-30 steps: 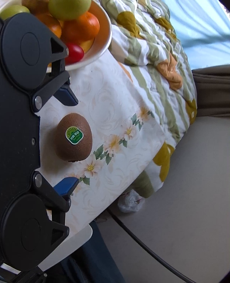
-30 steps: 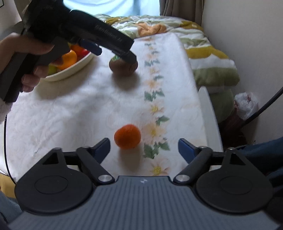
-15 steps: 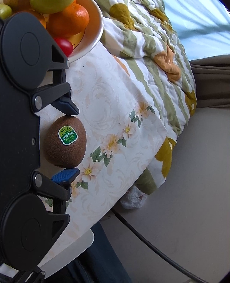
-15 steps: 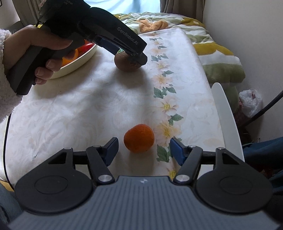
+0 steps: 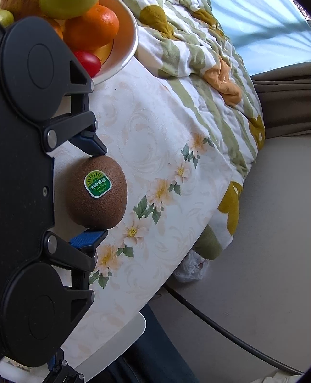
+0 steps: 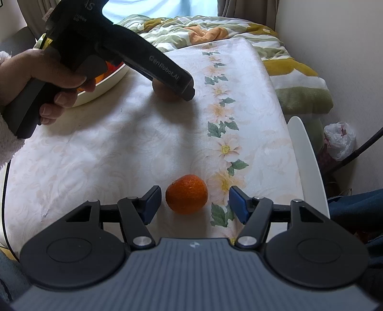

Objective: Organize fruits
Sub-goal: 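Close the left tool on the kiwi while the right tool closes on the tangerine, then lower the kiwi into the bowl and open the left tool while the right tool carries the tangerine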

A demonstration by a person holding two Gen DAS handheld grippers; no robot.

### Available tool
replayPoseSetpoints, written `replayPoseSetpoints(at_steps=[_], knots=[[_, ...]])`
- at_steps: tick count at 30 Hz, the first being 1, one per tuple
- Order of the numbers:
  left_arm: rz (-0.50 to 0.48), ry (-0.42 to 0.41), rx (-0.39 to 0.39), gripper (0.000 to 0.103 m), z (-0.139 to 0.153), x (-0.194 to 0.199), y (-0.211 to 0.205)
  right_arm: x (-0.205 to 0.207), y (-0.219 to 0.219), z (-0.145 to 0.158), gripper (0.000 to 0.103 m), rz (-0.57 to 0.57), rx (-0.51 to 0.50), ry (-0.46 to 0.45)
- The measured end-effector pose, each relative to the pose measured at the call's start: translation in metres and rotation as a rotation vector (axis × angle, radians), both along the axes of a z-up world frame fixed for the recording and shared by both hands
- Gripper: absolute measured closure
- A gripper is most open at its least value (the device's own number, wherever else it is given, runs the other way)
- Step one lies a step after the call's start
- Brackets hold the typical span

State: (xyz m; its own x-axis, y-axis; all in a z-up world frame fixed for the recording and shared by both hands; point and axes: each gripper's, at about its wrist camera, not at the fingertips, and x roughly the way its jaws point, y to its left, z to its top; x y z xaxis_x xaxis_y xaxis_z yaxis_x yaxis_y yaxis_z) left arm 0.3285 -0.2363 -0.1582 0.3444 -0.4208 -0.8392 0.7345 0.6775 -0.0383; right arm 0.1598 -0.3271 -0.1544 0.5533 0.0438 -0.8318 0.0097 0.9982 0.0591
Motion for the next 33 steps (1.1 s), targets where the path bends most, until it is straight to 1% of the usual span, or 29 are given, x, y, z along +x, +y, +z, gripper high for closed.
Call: replayPoseSetpoints(at_steps=[4, 10, 11, 12, 13, 16, 18, 23, 27, 30, 33], knots=[[-0.002, -0.004, 0.003, 0.033, 0.001, -0.001, 0.0, -0.001, 0.0, 0.0, 0.027, 0.0, -0.002, -0.002], [0.012, 0.007, -0.009, 0.033, 0.002, -0.007, 0.003, -0.003, 0.0, 0.001, 0.035, 0.0, 0.0, -0.004], [0.016, 0.008, -0.012, 0.034, 0.003, -0.008, 0.004, -0.003, 0.0, 0.001, 0.039, 0.003, 0.005, -0.006], [0.021, 0.008, -0.016, 0.034, 0.004, -0.01, 0.005, -0.003, 0.0, 0.002, 0.047, 0.01, 0.014, -0.008], [0.026, 0.006, -0.021, 0.034, 0.006, -0.012, 0.007, -0.003, 0.0, 0.003, 0.052, 0.021, 0.028, -0.011], [0.043, -0.005, -0.038, 0.034, 0.014, -0.017, 0.011, -0.003, 0.003, 0.005, 0.052, 0.039, 0.01, -0.014], [0.059, -0.015, -0.051, 0.034, 0.021, -0.022, 0.015, -0.004, 0.002, 0.008, 0.052, 0.042, 0.018, -0.023], [0.118, -0.038, -0.093, 0.034, 0.042, -0.034, 0.029, -0.007, 0.003, 0.02, 0.052, 0.073, 0.012, -0.045], [0.189, -0.047, -0.147, 0.034, 0.064, -0.051, 0.043, -0.01, 0.003, 0.033, 0.052, 0.105, 0.01, -0.068], [0.239, -0.08, -0.173, 0.034, 0.082, -0.069, 0.053, -0.011, 0.002, 0.045, 0.052, 0.141, 0.002, -0.089], [0.309, -0.105, -0.206, 0.034, 0.099, -0.086, 0.064, -0.013, 0.002, 0.059, 0.052, 0.19, -0.013, -0.118]])
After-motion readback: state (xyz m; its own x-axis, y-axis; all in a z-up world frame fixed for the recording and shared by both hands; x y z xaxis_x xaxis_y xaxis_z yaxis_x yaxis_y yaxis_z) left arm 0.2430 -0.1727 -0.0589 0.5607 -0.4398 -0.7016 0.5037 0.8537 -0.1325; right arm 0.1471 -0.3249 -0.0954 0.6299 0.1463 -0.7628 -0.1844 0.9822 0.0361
